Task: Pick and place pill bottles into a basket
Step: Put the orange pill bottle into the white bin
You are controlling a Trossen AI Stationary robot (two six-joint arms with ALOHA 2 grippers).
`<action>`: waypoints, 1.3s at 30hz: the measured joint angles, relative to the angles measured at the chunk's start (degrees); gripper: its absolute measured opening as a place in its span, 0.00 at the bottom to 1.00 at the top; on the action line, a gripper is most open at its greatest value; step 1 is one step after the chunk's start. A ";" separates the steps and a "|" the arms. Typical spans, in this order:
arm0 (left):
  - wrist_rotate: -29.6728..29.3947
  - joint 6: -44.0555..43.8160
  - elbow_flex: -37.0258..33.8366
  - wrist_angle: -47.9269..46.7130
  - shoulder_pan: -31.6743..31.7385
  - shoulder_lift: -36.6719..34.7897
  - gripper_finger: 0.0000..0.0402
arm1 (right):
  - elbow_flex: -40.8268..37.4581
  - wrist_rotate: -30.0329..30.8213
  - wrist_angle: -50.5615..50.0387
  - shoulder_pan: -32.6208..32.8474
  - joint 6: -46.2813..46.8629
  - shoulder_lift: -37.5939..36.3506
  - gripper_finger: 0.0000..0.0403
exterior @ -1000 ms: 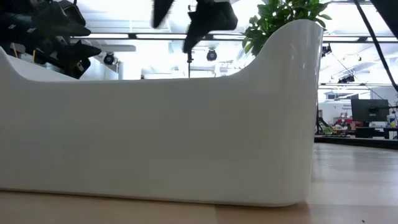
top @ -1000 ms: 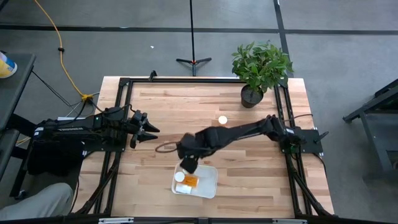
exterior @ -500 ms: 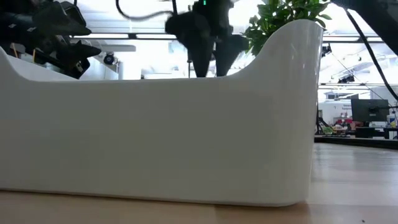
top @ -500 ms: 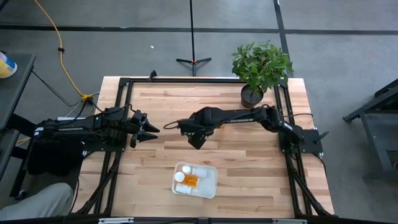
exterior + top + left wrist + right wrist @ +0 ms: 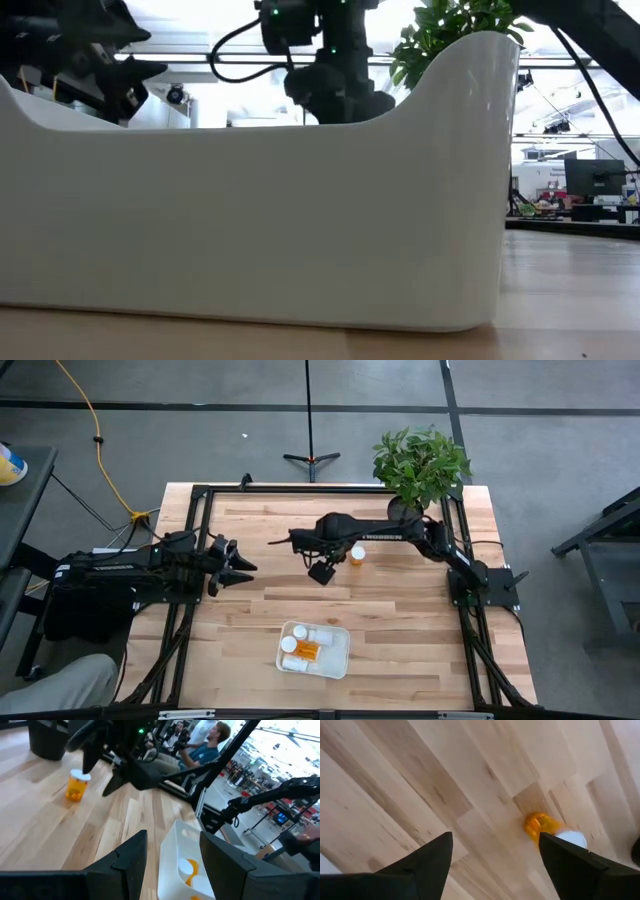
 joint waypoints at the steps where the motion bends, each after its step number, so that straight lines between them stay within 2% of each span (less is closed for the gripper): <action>1: 0.00 0.01 0.01 0.10 0.00 0.00 0.54 | -0.01 -0.04 0.03 -0.36 -1.03 0.00 0.72; 8: 0.00 0.02 0.01 -0.14 0.00 0.02 0.54 | -0.03 0.38 -3.94 -3.52 -2.18 0.00 0.81; 13: 0.00 0.07 0.01 -0.15 -0.01 0.02 0.54 | -0.03 0.21 -6.20 -5.87 0.33 0.00 0.86; 23: 0.00 0.37 0.01 -0.69 0.00 0.02 0.54 | -0.03 -2.79 -6.20 -8.90 5.42 0.00 0.87; 28: 0.01 0.36 0.01 -0.66 -0.01 0.02 0.54 | -0.08 -4.11 -6.20 -9.26 4.94 0.00 0.87; 39: 2.45 0.35 0.01 -2.13 -0.02 0.02 0.54 | -10.97 -5.33 -6.27 -8.35 1.41 -0.40 0.87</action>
